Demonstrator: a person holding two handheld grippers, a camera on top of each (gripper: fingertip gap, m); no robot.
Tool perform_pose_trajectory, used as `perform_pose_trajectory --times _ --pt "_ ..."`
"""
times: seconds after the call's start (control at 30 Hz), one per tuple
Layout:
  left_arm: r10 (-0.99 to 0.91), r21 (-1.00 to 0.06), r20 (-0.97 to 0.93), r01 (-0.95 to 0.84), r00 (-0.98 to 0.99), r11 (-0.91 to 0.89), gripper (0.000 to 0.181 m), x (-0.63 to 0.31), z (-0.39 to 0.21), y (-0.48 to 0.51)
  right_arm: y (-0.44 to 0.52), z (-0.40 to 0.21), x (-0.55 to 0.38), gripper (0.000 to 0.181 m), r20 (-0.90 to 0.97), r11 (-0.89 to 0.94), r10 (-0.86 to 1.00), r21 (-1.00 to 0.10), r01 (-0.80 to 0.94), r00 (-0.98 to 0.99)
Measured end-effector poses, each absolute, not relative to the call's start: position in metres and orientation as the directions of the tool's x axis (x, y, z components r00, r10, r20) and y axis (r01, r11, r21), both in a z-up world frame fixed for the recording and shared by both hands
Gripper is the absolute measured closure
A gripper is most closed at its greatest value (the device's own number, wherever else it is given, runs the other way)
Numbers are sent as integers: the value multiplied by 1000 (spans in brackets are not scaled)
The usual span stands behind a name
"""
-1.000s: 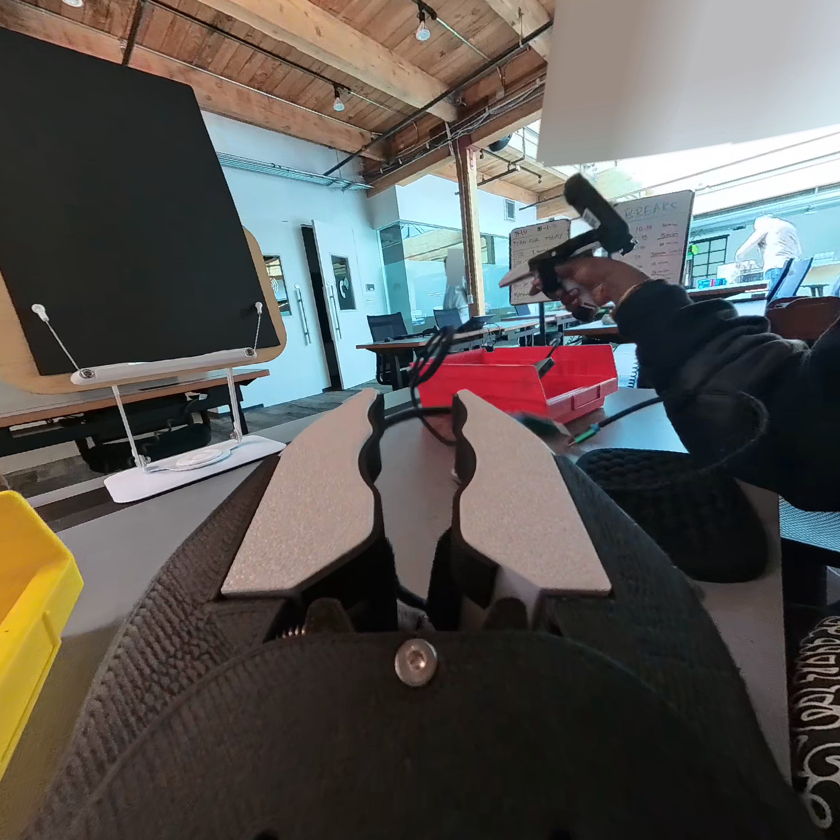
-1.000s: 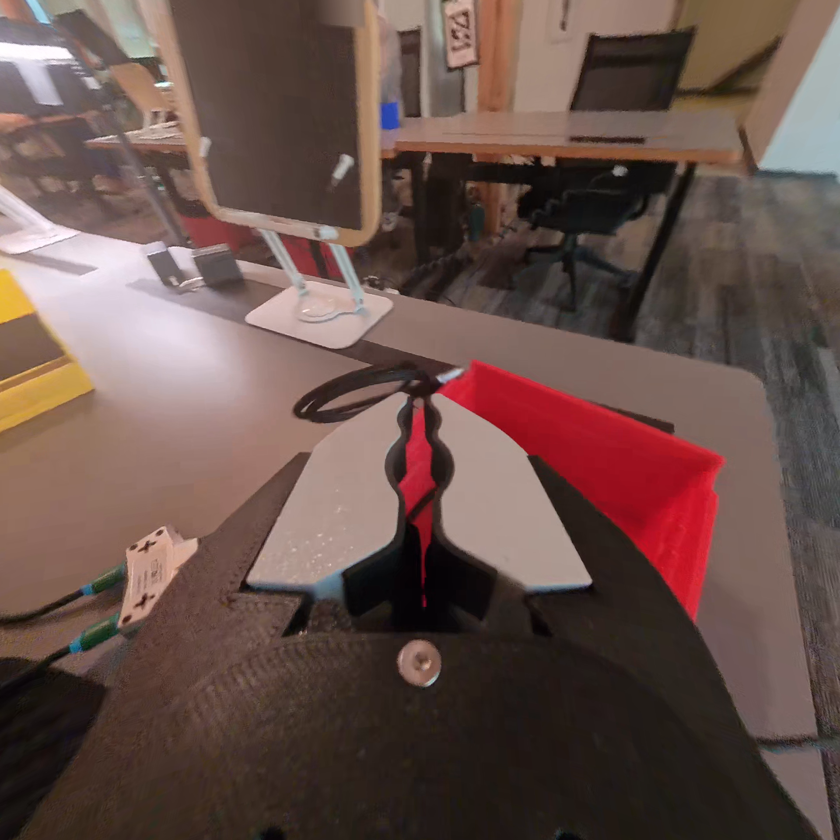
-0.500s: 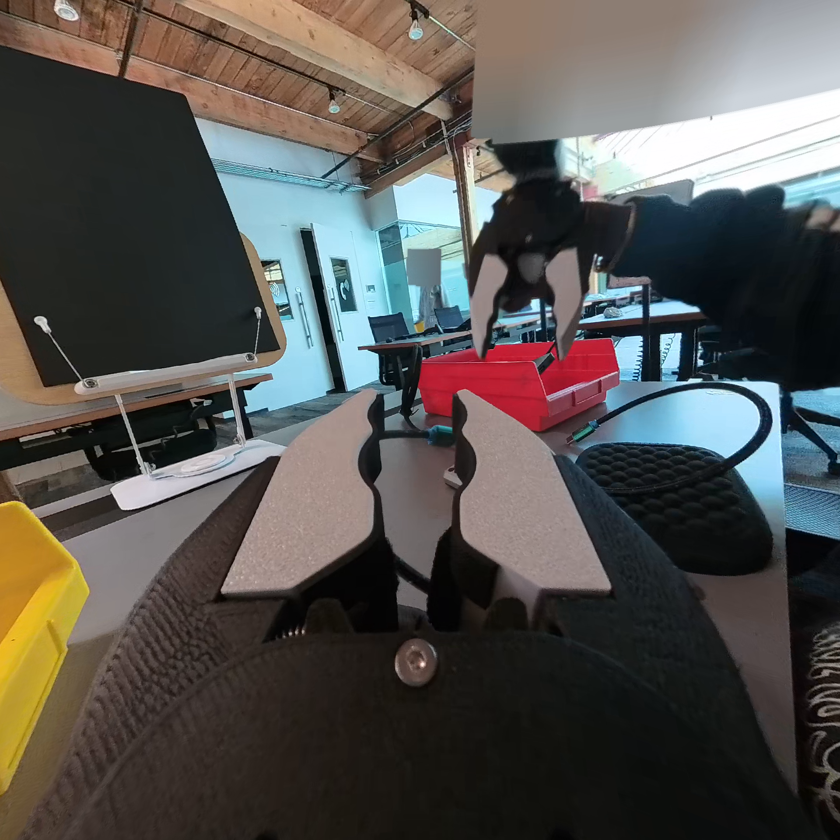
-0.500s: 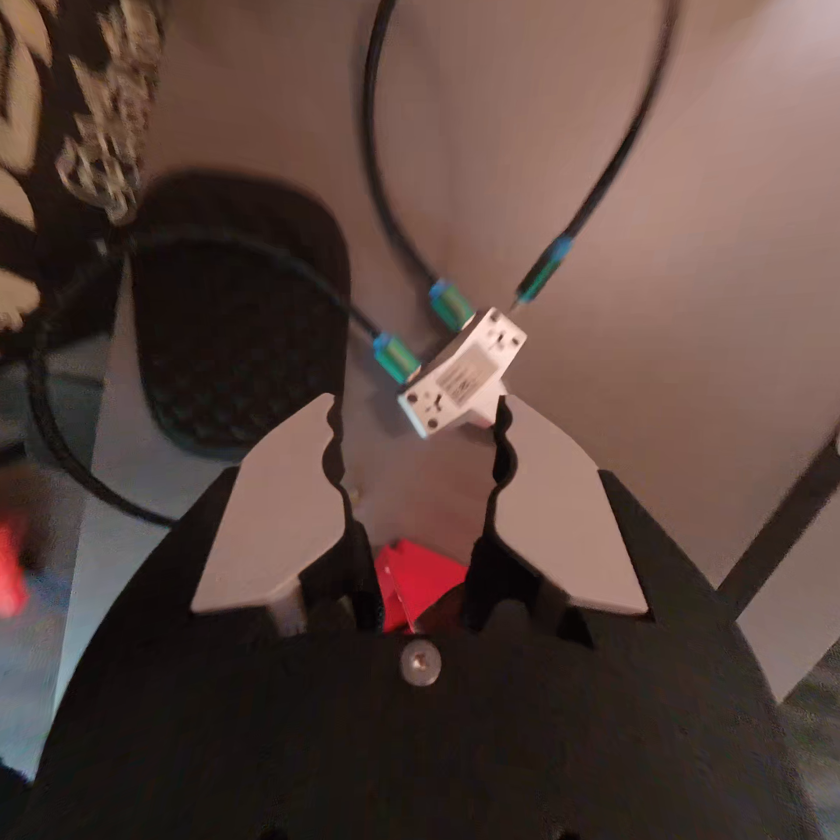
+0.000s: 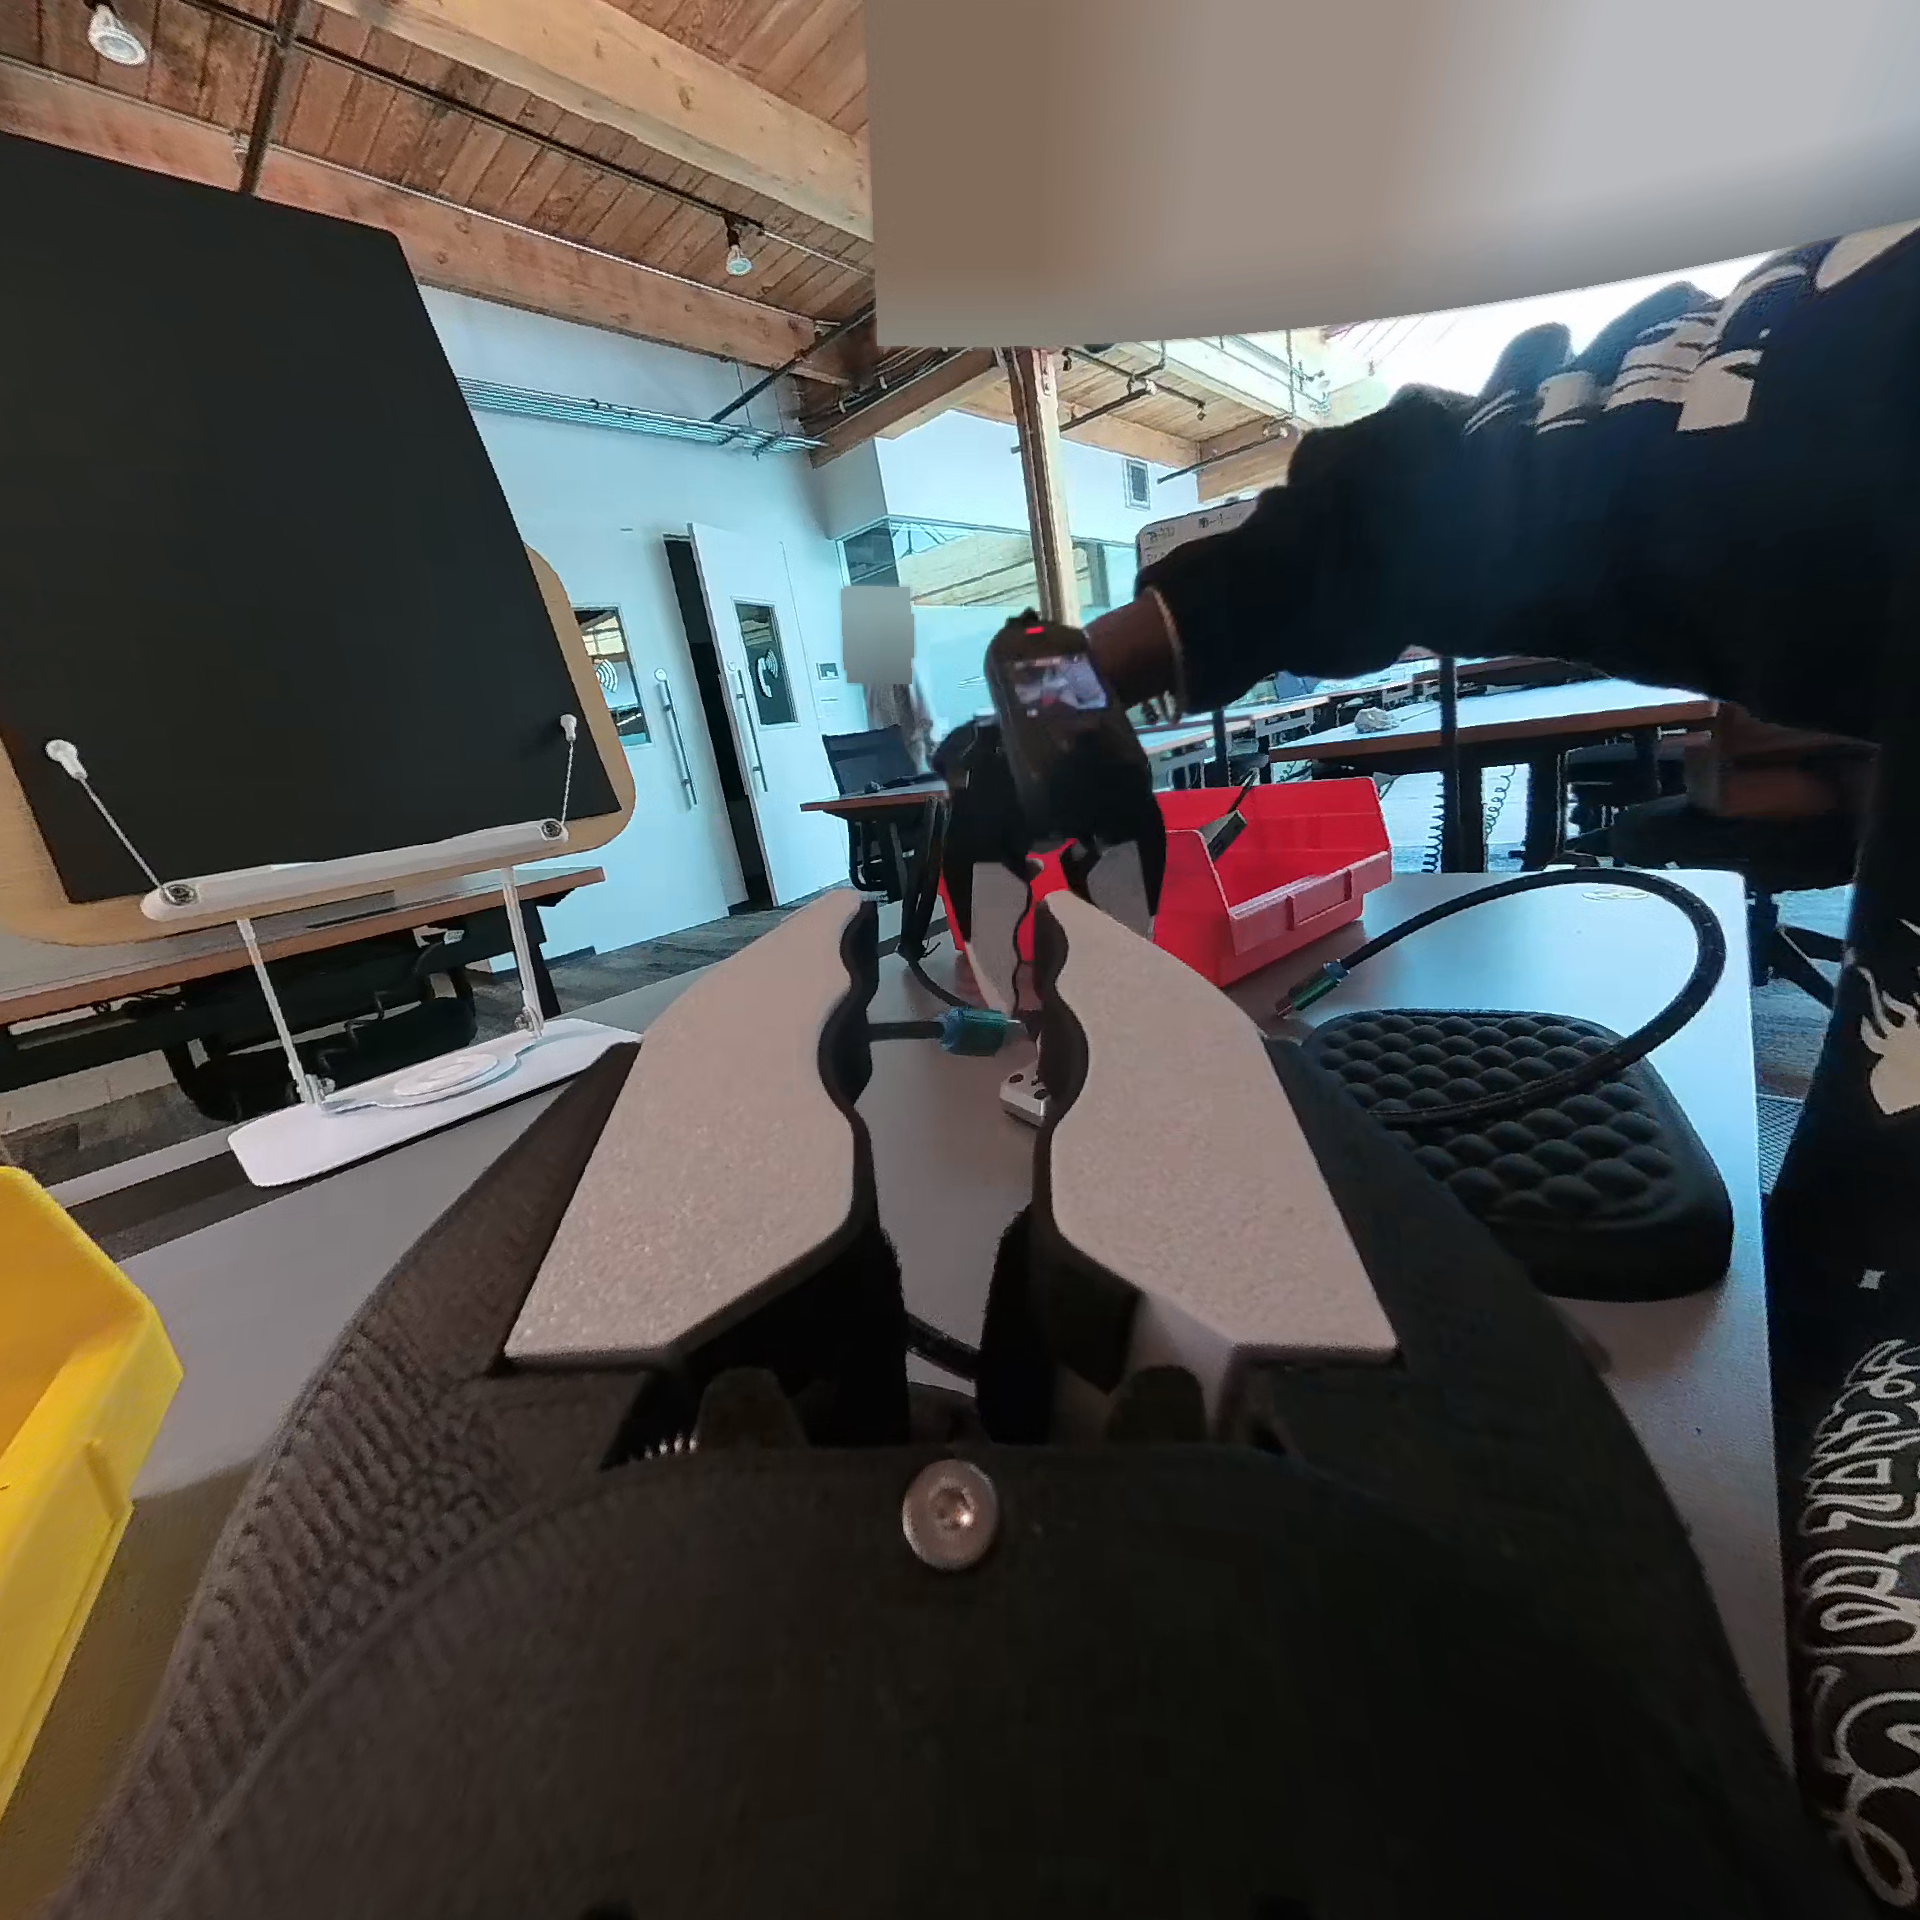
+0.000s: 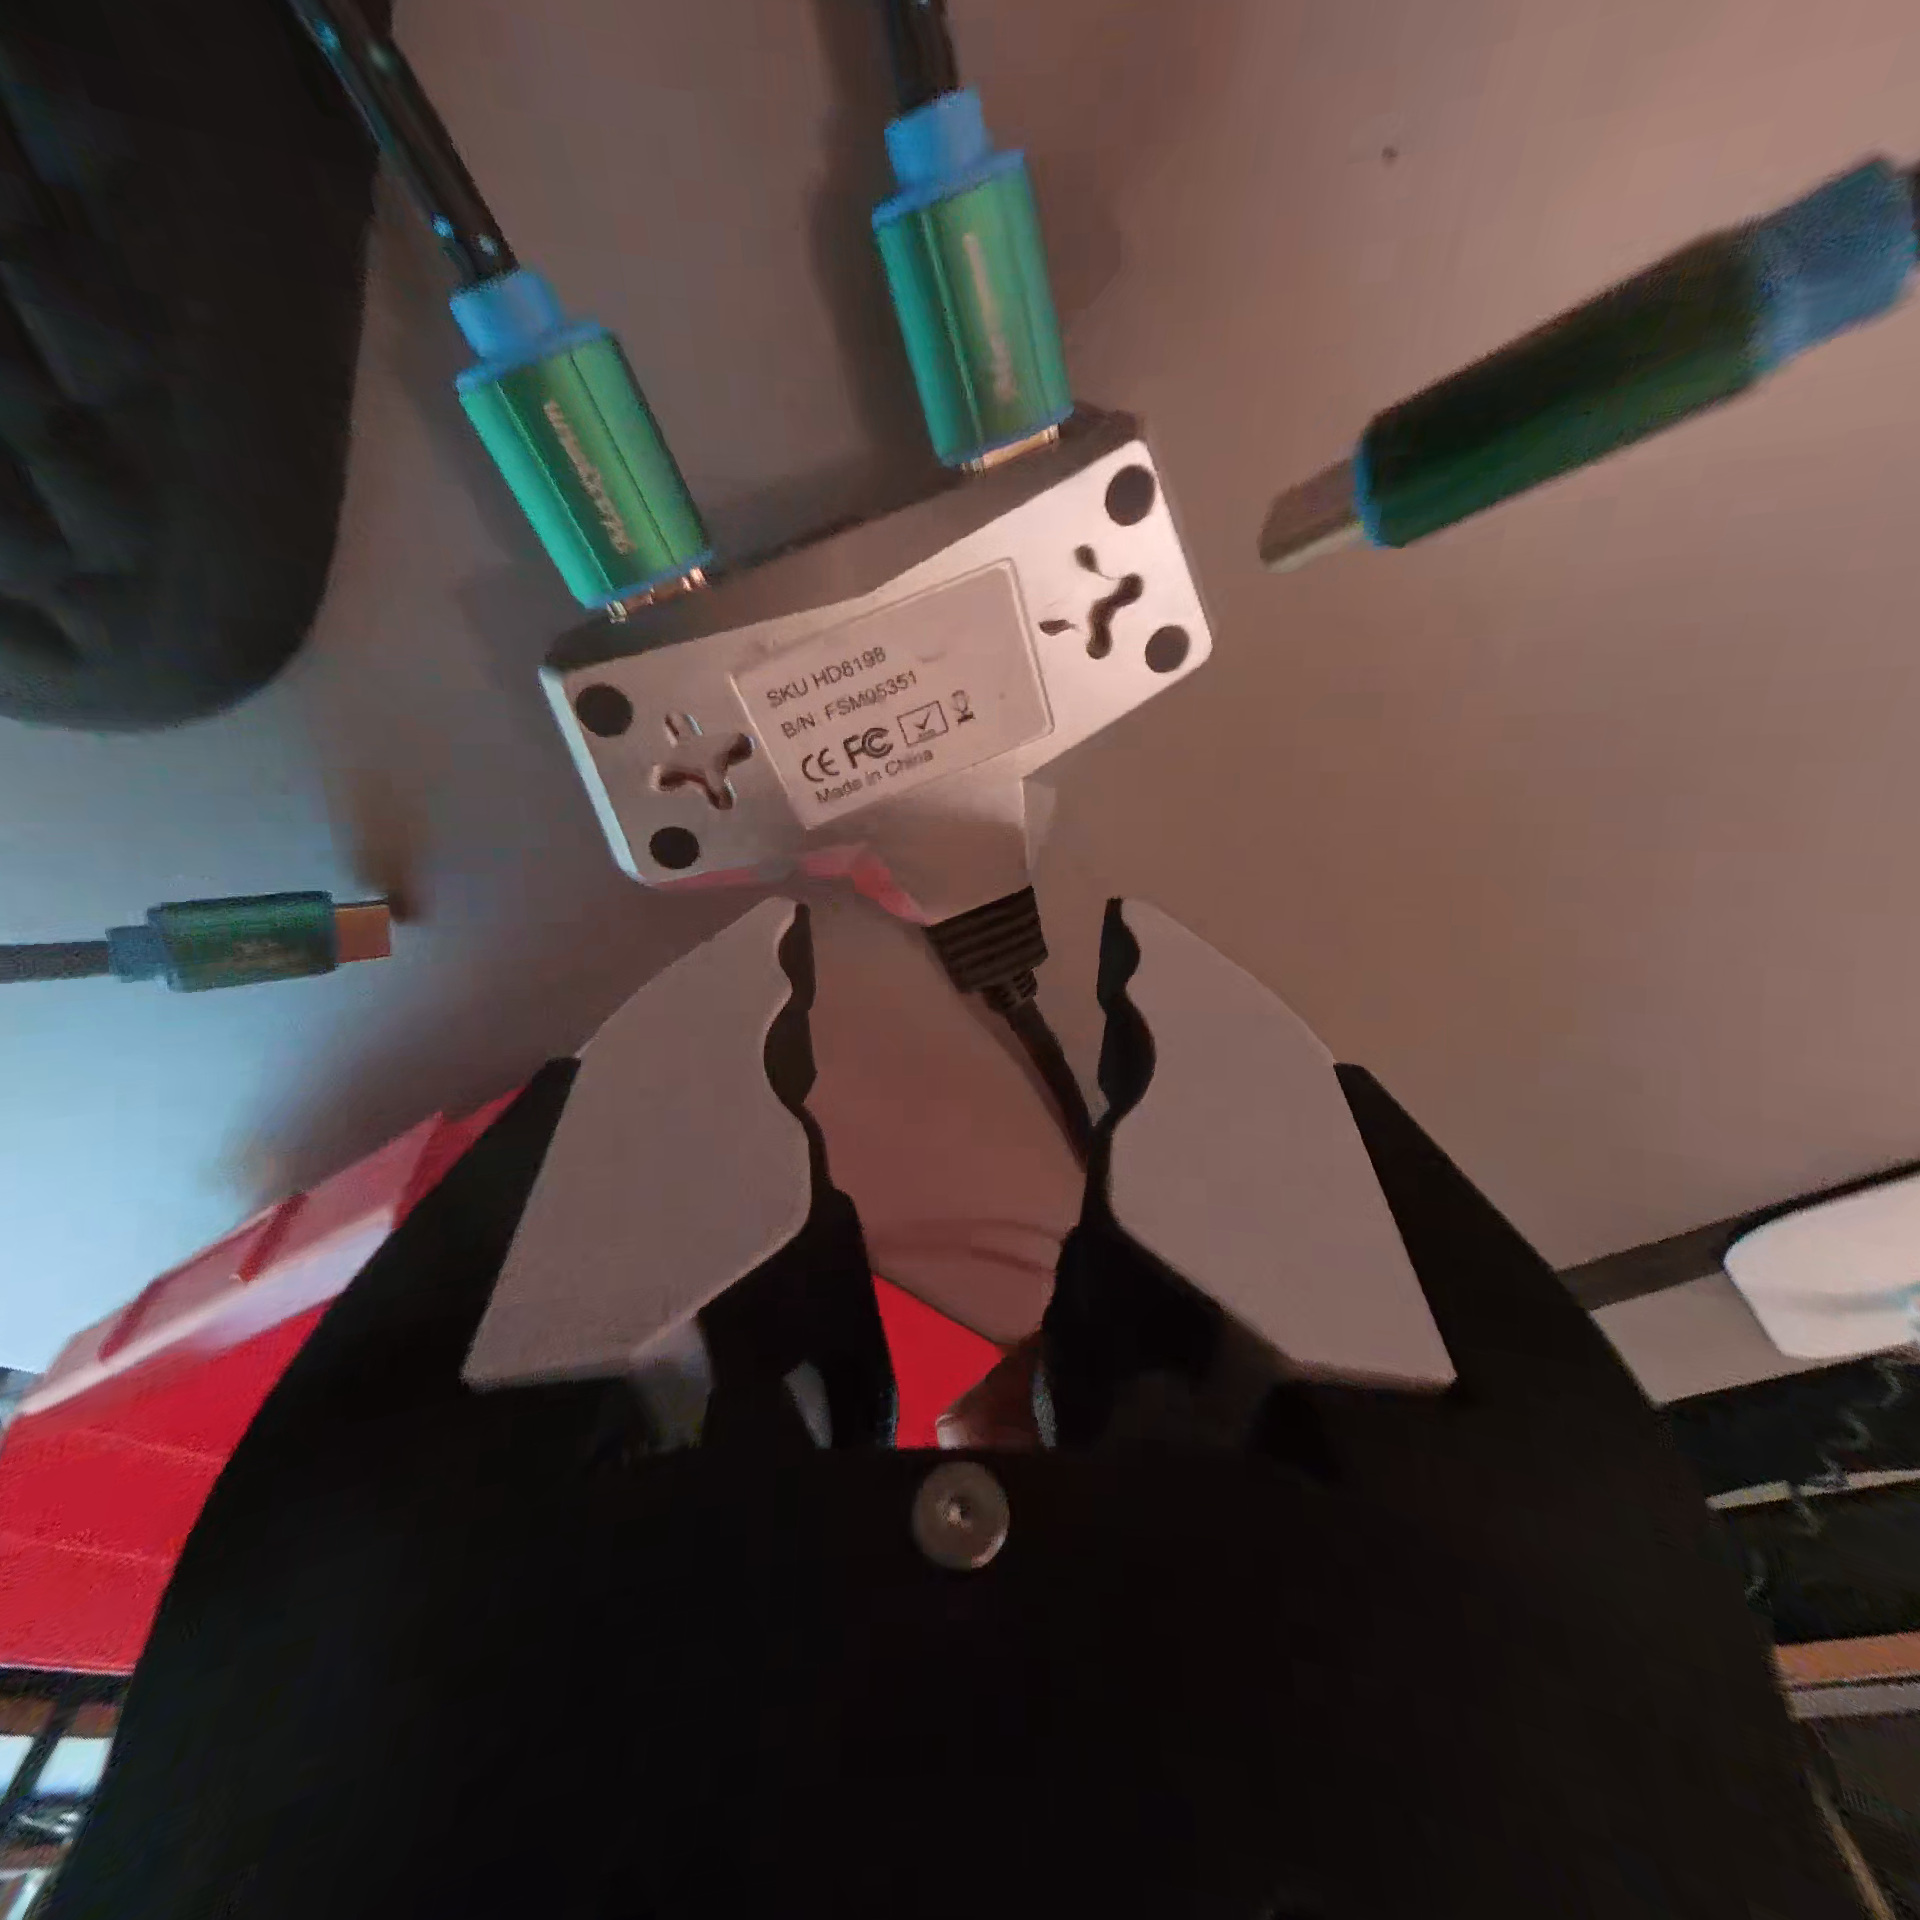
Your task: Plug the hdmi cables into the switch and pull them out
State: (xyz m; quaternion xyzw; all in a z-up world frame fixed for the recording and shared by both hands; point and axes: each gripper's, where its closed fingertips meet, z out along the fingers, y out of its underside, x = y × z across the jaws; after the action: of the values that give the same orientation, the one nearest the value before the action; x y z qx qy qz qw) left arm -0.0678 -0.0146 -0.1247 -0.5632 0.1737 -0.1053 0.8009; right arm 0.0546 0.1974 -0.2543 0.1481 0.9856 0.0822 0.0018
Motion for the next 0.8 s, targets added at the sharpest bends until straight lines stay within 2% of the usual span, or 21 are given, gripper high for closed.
perform_pose_trajectory --times 0.2,0.3,0.43,0.63,0.8 --pt "-365 -939 -156 -23 918 343 154 -68 -125 -14 202 -277 56 126 -41 962 217 180 206 -975" --pt "-365 -939 -156 -23 918 343 154 -68 -125 -14 201 -280 53 140 6 973 157 171 155 -988" --pt "-366 -939 -158 -25 917 342 154 -68 -125 -14 203 -271 42 143 140 974 117 175 141 -983" --pt "-344 -935 -159 -29 926 353 153 -71 -123 -14 203 -201 5 144 440 963 110 176 205 -891" --pt "-103 -875 -106 -44 989 482 153 -112 -100 -26 214 -124 -14 144 664 941 113 168 295 -739"
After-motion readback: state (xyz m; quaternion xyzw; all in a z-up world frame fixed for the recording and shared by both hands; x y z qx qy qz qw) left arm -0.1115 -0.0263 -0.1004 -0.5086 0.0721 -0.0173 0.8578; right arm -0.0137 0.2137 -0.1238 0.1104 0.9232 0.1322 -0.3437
